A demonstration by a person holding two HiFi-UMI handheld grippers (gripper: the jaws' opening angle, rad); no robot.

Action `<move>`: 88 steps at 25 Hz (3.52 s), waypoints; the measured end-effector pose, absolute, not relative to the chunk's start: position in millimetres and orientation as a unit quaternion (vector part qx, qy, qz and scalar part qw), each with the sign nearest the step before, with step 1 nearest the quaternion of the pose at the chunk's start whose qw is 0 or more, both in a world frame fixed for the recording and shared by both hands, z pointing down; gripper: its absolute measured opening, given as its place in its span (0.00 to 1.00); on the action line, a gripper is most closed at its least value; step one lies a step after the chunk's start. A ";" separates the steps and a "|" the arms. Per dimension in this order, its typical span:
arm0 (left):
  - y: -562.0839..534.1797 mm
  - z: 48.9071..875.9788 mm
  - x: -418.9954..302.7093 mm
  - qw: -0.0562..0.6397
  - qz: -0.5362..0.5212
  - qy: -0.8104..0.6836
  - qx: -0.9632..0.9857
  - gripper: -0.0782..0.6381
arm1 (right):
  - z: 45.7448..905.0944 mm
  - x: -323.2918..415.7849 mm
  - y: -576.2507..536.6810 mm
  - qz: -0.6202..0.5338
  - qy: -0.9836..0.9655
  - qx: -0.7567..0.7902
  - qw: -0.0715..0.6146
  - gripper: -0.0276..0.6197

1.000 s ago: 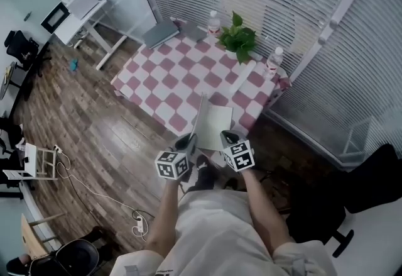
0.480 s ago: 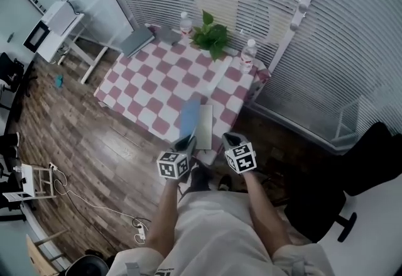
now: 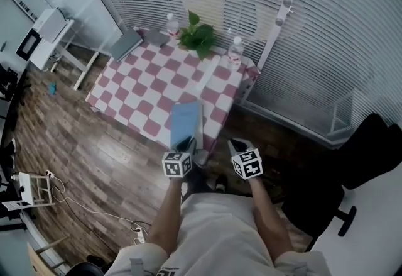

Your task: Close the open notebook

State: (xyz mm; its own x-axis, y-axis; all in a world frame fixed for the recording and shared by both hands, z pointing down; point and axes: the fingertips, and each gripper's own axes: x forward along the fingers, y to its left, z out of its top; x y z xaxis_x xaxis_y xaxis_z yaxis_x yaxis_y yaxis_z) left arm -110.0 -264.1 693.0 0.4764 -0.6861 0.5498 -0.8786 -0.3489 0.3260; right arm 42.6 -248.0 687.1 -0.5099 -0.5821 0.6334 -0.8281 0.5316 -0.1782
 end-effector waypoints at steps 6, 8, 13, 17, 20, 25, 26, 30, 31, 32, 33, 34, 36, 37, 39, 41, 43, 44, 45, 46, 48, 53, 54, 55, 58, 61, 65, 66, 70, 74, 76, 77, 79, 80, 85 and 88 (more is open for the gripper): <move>-264.1 716.3 -99.7 0.315 0.181 -0.488 0.794 0.19 | 690.8 70.9 -221.5 0.234 -0.833 0.421 0.271 0.05; -264.0 721.1 -97.7 0.318 0.186 -0.491 0.790 0.20 | 694.6 81.0 -211.7 0.234 -0.832 0.422 0.275 0.05; -265.6 727.2 -93.0 0.301 0.201 -0.506 0.783 0.20 | 708.0 104.4 -186.6 0.241 -0.824 0.423 0.291 0.05; -262.5 725.6 -89.1 0.277 0.224 -0.503 0.788 0.22 | 717.0 112.3 -166.9 0.254 -0.819 0.423 0.292 0.05; -260.7 717.3 -84.4 0.263 0.231 -0.504 0.790 0.24 | 719.7 112.1 -158.0 0.266 -0.817 0.426 0.284 0.05; -253.2 705.7 -76.1 0.265 0.220 -0.497 0.796 0.27 | 723.9 100.3 -146.8 0.278 -0.822 0.418 0.270 0.05; -248.7 704.2 -75.8 0.263 0.221 -0.496 0.797 0.27 | 724.6 96.4 -144.6 0.279 -0.823 0.416 0.268 0.05; -232.1 699.3 -78.0 0.264 0.219 -0.498 0.796 0.27 | 720.5 85.9 -145.0 0.282 -0.826 0.418 0.250 0.05; -228.2 698.2 -80.2 0.264 0.220 -0.499 0.795 0.27 | 718.9 83.7 -146.1 0.282 -0.827 0.421 0.245 0.05; -224.2 697.0 -83.1 0.265 0.220 -0.501 0.794 0.27 | 717.4 82.0 -147.4 0.284 -0.826 0.424 0.238 0.05; -220.5 695.7 -86.2 0.265 0.219 -0.505 0.792 0.27 | 715.8 81.0 -149.4 0.286 -0.825 0.428 0.231 0.05; -217.5 693.7 -89.4 0.266 0.217 -0.509 0.789 0.27 | 714.0 80.4 -152.8 0.289 -0.824 0.434 0.223 0.05; -212.2 687.6 -96.4 0.265 0.208 -0.520 0.785 0.27 | 708.2 77.9 -161.9 0.295 -0.820 0.446 0.203 0.05; -209.0 683.7 -100.7 0.265 0.203 -0.526 0.782 0.27 | 703.9 75.1 -166.4 0.296 -0.819 0.452 0.194 0.05; -201.5 674.9 -111.9 0.267 0.194 -0.537 0.776 0.27 | 693.0 65.0 -172.8 0.294 -0.820 0.458 0.179 0.05; -193.4 663.7 -125.8 0.270 0.180 -0.551 0.769 0.26 | 681.4 50.6 -174.9 0.290 -0.823 0.459 0.166 0.05; -183.4 648.9 -138.6 0.272 0.156 -0.566 0.763 0.26 | 672.8 35.4 -172.6 0.287 -0.827 0.458 0.158 0.05; -177.6 641.7 -143.7 0.273 0.144 -0.572 0.760 0.26 | 669.9 28.3 -170.4 0.284 -0.829 0.456 0.157 0.05; -171.1 635.2 -147.8 0.274 0.132 -0.577 0.758 0.26 | 667.4 21.9 -167.7 0.281 -0.831 0.454 0.158 0.05; -164.3 629.6 -151.1 0.274 0.123 -0.581 0.757 0.26 | 665.1 16.2 -164.7 0.277 -0.833 0.452 0.160 0.05; -150.7 619.4 -156.4 0.269 0.111 -0.587 0.756 0.26 | 660.2 6.7 -159.2 0.267 -0.837 0.449 0.165 0.05; -119.6 599.5 -170.1 0.255 0.085 -0.598 0.755 0.24 | 650.4 -5.4 -144.3 0.258 -0.834 0.461 0.161 0.05; -111.9 596.4 -172.7 0.252 0.080 -0.600 0.755 0.22 | 648.0 -6.2 -139.4 0.258 -0.832 0.465 0.158 0.05; -104.4 593.8 -175.3 0.250 0.074 -0.602 0.755 0.19 | 644.9 -7.4 -134.4 0.257 -0.831 0.468 0.154 0.05; -83.0 589.9 -182.5 0.246 0.062 -0.606 0.754 0.15 | 635.1 -15.0 -117.3 0.244 -0.837 0.467 0.147 0.05; -61.6 591.4 -187.3 0.243 0.058 -0.609 0.753 0.12 | 632.1 -25.9 -96.6 0.228 -0.849 0.453 0.150 0.05; -42.3 588.3 -195.3 0.233 0.057 -0.618 0.749 0.12 | 634.1 -36.9 -74.3 0.213 -0.858 0.440 0.155 0.05; -39.5 584.8 -197.7 0.230 0.056 -0.620 0.748 0.12 | 634.1 -39.7 -70.2 0.212 -0.860 0.438 0.157 0.05; -36.1 567.9 -201.3 0.213 0.052 -0.621 0.753 0.12 | 629.1 -51.5 -58.9 0.204 -0.866 0.428 0.160 0.05; -39.1 557.4 -200.5 0.200 0.050 -0.615 0.761 0.12 | 621.5 -59.0 -57.2 0.193 -0.870 0.426 0.157 0.05; -40.8 555.1 -200.0 0.196 0.049 -0.612 0.765 0.12 | 617.2 -60.8 -57.8 0.188 -0.871 0.427 0.156 0.05; -42.0 553.8 -199.8 0.195 0.048 -0.610 0.766 0.12 | 614.1 -61.8 -58.4 0.184 -0.871 0.428 0.155 0.05; -44.5 551.2 -198.7 0.194 0.047 -0.607 0.769 0.12 | 607.8 -63.6 -59.7 0.177 -0.873 0.428 0.154 0.05; -45.5 550.2 -197.7 0.193 0.047 -0.605 0.771 0.12 | 605.0 -64.1 -60.3 0.174 -0.873 0.428 0.153 0.05; -47.9 549.6 -192.8 0.192 0.048 -0.597 0.778 0.12 | 596.8 -65.3 -61.5 0.164 -0.875 0.428 0.153 0.05; -50.2 550.7 -192.9 0.193 0.050 -0.596 0.778 0.12 | 597.4 -68.1 -62.8 0.160 -0.878 0.422 0.161 0.05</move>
State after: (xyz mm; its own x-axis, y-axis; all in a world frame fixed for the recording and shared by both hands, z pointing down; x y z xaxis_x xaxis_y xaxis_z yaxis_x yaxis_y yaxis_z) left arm -192.9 -50.2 550.7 0.2841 -0.9084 0.3066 -0.9466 -0.2149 0.2405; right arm -68.1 -62.8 597.4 -0.5921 -0.6898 0.4167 -0.7923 0.5927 -0.1447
